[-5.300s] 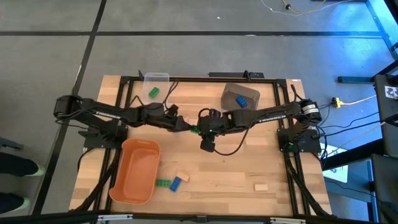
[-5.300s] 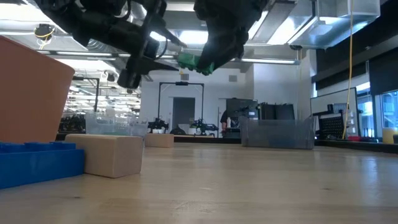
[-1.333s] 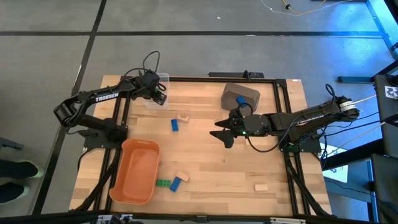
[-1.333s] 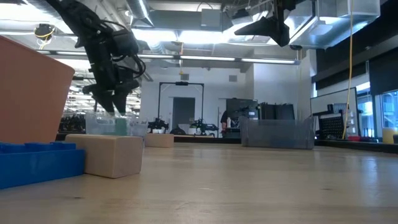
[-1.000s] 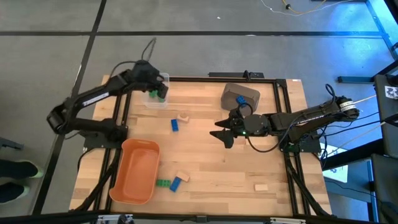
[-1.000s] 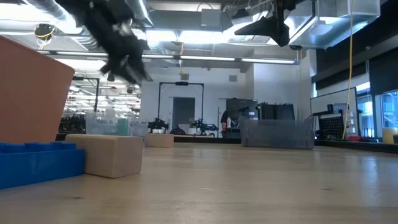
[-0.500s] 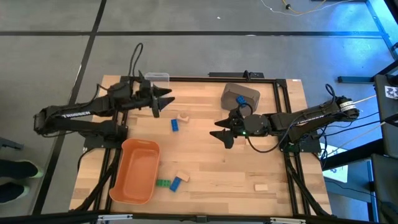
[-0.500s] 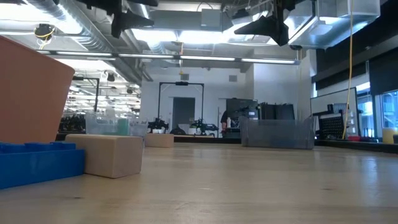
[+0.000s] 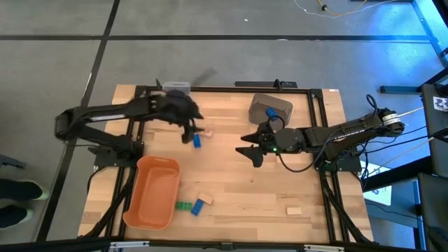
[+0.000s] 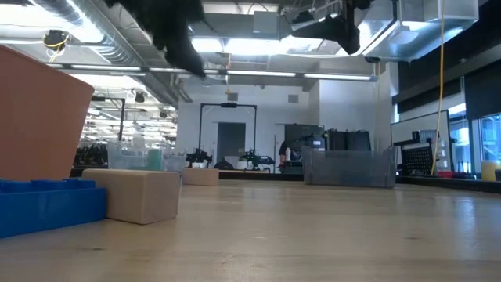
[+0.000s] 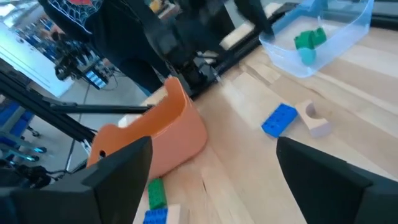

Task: Sort & place blocks by color
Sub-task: Put the top brown block into the orange bin

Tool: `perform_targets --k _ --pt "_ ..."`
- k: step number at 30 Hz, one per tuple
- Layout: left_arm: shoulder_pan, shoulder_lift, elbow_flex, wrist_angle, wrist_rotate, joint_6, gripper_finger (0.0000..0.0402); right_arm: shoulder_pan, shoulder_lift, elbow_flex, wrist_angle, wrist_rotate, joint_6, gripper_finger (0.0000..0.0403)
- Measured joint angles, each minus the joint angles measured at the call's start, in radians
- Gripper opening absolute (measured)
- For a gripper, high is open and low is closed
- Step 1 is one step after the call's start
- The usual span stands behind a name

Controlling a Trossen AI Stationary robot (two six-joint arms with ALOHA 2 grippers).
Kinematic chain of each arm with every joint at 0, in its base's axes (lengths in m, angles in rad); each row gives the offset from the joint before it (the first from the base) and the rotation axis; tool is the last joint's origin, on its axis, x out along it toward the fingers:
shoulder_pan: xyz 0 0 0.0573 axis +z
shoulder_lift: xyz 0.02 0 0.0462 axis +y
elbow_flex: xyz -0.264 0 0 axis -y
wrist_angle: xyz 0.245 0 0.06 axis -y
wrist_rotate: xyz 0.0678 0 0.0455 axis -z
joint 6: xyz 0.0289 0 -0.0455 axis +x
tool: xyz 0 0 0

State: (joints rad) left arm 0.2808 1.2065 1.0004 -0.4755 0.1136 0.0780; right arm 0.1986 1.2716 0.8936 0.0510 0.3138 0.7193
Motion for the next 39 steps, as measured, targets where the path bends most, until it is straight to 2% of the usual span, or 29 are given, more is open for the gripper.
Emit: perform_targets --k 4,10,13,18,29,34,36,39 --pt "-0.003 0.157 0.034 -0.061 0.0 0.204 0.0246 0.0 0.0 0.0 0.006 0.0 -0.002 0.0344" --pt "-0.002 0.332 0.034 -0.025 -0.087 0.347 0.0246 0.0 0.0 0.0 0.005 0.0 0.005 0.0344" --pt "-0.002 0.397 0.034 -0.028 -0.096 0.417 0.0246 0.0 0.0 0.0 0.005 0.001 0.005 0.0344" --pt "-0.002 0.476 0.034 0.014 -0.154 0.437 0.0246 0.0 0.0 0.0 0.005 0.021 0.007 0.0344" --pt "-0.002 0.584 0.034 0.038 -0.154 0.422 0.0234 0.0 0.0 0.0 0.004 0.036 0.014 0.0344" --pt "-0.002 0.588 0.034 0.056 -0.148 0.367 0.018 0.0 0.0 0.0 0.004 0.042 0.019 0.0344" --pt "-0.002 0.588 0.034 0.056 -0.15 0.338 0.0138 0.0 0.0 0.0 0.005 0.045 0.02 0.0344" --pt "-0.002 0.579 0.034 0.055 -0.153 0.292 0.0053 0.0 0.0 0.0 0.005 0.045 0.015 0.0344"
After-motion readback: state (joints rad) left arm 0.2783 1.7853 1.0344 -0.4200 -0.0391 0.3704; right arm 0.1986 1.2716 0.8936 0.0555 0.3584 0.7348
